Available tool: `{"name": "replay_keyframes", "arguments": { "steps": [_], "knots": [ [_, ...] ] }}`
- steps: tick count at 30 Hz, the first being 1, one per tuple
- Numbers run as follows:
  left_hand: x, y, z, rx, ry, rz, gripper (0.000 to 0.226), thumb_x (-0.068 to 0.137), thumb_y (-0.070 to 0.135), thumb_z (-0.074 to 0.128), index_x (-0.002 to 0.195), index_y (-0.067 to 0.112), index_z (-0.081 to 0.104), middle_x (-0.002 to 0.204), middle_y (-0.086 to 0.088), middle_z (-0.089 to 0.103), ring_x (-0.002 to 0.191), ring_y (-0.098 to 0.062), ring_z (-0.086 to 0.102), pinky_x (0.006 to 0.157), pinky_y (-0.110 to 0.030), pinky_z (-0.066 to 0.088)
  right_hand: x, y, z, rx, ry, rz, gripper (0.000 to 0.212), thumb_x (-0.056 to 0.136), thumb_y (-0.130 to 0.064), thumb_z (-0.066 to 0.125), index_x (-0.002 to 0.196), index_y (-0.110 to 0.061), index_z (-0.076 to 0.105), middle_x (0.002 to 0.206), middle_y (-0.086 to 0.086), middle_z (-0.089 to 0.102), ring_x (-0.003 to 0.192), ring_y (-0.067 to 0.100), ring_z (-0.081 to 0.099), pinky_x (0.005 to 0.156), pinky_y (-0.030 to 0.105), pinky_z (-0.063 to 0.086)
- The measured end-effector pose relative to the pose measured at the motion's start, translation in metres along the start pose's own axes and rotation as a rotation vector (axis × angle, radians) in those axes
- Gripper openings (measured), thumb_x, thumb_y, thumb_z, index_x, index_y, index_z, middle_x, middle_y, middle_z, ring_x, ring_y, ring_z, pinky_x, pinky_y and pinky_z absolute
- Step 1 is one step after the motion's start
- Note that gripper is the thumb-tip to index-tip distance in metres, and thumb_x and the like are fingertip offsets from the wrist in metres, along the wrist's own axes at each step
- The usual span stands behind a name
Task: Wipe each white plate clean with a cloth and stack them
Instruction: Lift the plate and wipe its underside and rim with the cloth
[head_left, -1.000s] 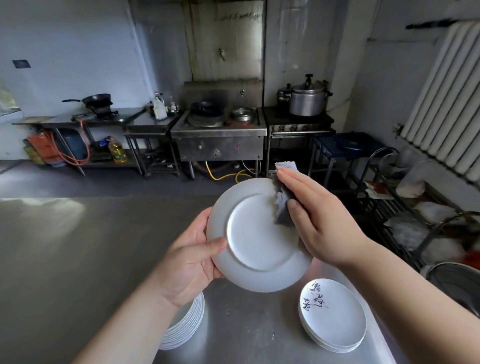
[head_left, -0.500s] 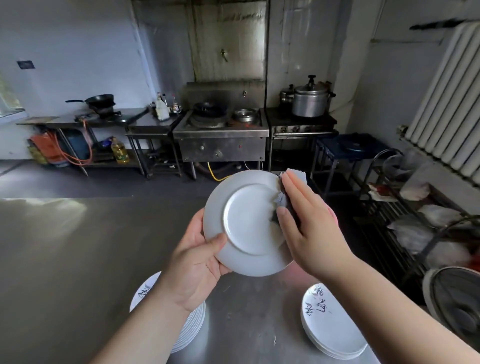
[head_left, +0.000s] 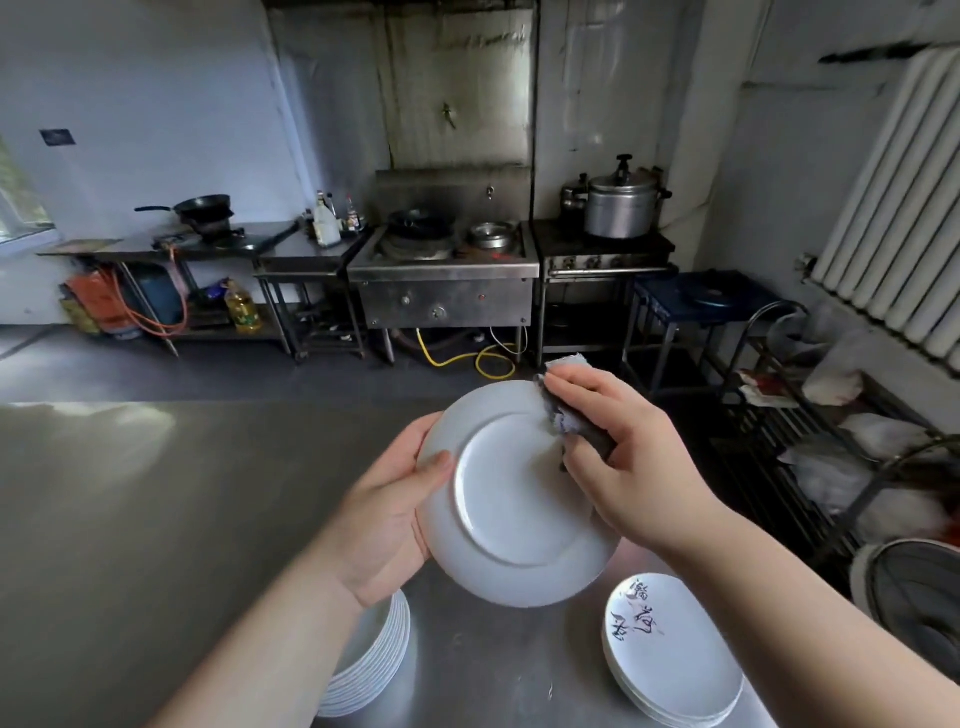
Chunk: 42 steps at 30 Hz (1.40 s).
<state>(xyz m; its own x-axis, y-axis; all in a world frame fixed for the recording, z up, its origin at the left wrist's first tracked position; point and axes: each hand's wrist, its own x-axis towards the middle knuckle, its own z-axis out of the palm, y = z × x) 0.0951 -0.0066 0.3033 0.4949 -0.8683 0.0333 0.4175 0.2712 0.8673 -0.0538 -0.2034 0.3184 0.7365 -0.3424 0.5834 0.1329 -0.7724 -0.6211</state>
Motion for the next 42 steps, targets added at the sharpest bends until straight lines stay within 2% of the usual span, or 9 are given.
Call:
{"name": "replay_keyframes", "arguments": {
  "steps": [8,13,15,20,24,29,34,38,42],
  "knots": [
    [-0.001,-0.010,-0.009,-0.061,0.097,0.083,0.046,0.099,0.010,0.058,0.145,0.010,0.055,0.144,-0.022,0.062,0.124,-0.034,0.066,0.093,-0.043,0.060,-0.073,-0.004,0.045,-0.191,0.024,0.095,0.067,0.108,-0.039,0.040,0.167,-0.015,0.019,0.175,-0.007,0.015,0.156,0.020,0.026,0.127,0.032,0.019],
    [0.003,-0.014,-0.004,-0.087,0.073,0.099,0.048,0.097,0.016,0.059,0.145,0.015,0.056,0.145,-0.019,0.062,0.129,-0.034,0.064,0.093,-0.043,0.059,-0.017,0.002,0.012,-0.229,-0.023,0.055,0.054,0.110,-0.036,0.040,0.163,-0.023,0.037,0.170,-0.012,0.028,0.151,0.014,0.034,0.124,0.025,0.022],
    [0.007,-0.016,0.000,-0.122,0.085,0.131,0.050,0.098,0.017,0.059,0.148,0.016,0.053,0.147,-0.017,0.061,0.132,-0.033,0.062,0.095,-0.043,0.058,-0.012,0.002,0.016,-0.225,0.039,0.077,0.054,0.111,-0.034,0.043,0.163,-0.025,0.035,0.171,-0.015,0.026,0.154,0.008,0.029,0.122,0.015,0.015],
    [0.009,-0.024,0.006,-0.150,0.059,0.130,0.053,0.097,0.019,0.061,0.149,0.025,0.052,0.152,-0.010,0.058,0.139,-0.031,0.056,0.102,-0.045,0.055,-0.057,-0.006,0.064,0.052,0.290,0.244,0.064,0.105,-0.024,0.048,0.166,-0.023,0.027,0.172,-0.019,0.020,0.159,0.004,0.016,0.125,0.017,0.014],
    [0.003,-0.013,-0.003,0.047,0.000,-0.007,0.054,0.093,0.015,0.064,0.146,0.018,0.053,0.144,-0.016,0.062,0.125,-0.034,0.066,0.082,-0.051,0.061,-0.033,0.011,0.031,0.159,0.284,0.265,0.060,0.092,-0.018,0.055,0.151,-0.026,0.056,0.157,-0.029,0.045,0.147,-0.011,0.033,0.118,0.014,0.031],
    [0.004,-0.001,-0.004,0.126,-0.038,-0.083,0.051,0.094,0.020,0.062,0.143,0.013,0.054,0.134,-0.019,0.067,0.109,-0.034,0.070,0.070,-0.050,0.062,0.004,0.019,-0.002,0.136,0.051,0.152,0.054,0.091,-0.009,0.058,0.142,-0.023,0.066,0.150,-0.030,0.053,0.142,-0.003,0.047,0.111,0.048,0.051],
    [0.004,-0.021,-0.002,0.077,0.049,0.010,0.050,0.093,0.020,0.062,0.142,0.017,0.055,0.140,-0.015,0.065,0.118,-0.031,0.068,0.074,-0.049,0.061,-0.045,0.016,0.038,-0.095,0.213,0.164,0.062,0.103,-0.031,0.048,0.163,-0.023,0.035,0.170,-0.019,0.027,0.154,0.003,0.025,0.125,0.020,0.017],
    [0.005,-0.032,-0.005,0.025,0.092,0.063,0.050,0.096,0.018,0.061,0.145,0.016,0.050,0.146,-0.013,0.062,0.130,-0.035,0.063,0.083,-0.057,0.059,-0.074,0.011,0.058,-0.134,0.039,0.158,0.074,0.108,-0.047,0.035,0.168,-0.020,0.001,0.176,-0.010,-0.001,0.161,0.017,0.007,0.128,0.031,0.009],
    [0.006,-0.035,-0.001,0.015,0.086,0.075,0.047,0.098,0.018,0.060,0.144,0.018,0.050,0.147,-0.013,0.061,0.131,-0.035,0.063,0.086,-0.059,0.059,-0.028,0.021,0.026,-0.182,-0.009,0.185,0.066,0.108,-0.050,0.029,0.167,-0.026,0.014,0.174,-0.015,0.007,0.159,0.009,0.013,0.125,0.023,0.010]
  ]
}}
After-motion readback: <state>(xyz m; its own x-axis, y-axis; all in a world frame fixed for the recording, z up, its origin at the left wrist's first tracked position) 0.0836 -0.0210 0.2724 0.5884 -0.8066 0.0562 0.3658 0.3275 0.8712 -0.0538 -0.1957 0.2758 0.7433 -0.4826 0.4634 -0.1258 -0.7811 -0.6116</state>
